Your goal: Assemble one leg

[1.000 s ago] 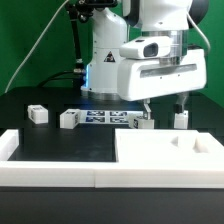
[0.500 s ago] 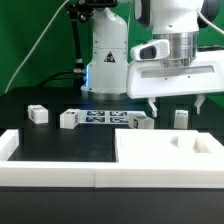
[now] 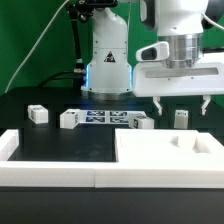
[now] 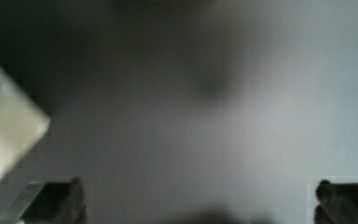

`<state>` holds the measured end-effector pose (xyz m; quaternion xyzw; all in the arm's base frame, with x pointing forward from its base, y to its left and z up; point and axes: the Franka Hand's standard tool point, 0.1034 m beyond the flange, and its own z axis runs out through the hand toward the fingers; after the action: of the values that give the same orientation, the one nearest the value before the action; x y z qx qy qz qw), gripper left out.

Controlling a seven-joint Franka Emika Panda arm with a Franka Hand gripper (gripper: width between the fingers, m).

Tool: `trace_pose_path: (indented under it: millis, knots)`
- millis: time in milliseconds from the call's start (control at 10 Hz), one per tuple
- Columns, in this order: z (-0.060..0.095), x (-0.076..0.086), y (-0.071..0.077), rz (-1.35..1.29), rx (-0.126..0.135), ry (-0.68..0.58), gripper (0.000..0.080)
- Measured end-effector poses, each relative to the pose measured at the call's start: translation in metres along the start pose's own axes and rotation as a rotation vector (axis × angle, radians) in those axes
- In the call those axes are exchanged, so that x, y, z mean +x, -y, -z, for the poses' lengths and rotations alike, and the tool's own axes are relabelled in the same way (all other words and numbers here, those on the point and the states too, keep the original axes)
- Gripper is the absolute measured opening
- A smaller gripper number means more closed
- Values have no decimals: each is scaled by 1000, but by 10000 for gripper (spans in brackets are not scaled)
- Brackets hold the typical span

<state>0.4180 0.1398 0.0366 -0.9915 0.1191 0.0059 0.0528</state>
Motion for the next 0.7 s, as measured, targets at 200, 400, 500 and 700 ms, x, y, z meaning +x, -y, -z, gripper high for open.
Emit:
trace_pose_path:
  millis: [200, 400, 500, 700]
  knots:
    - [-6, -18, -2, 30, -16, 35, 649]
    - [-7, -26, -10, 32, -53, 230, 649]
    - [-5, -23, -8, 25, -61, 301, 649]
    - [-5, -27, -12, 36, -76, 439, 649]
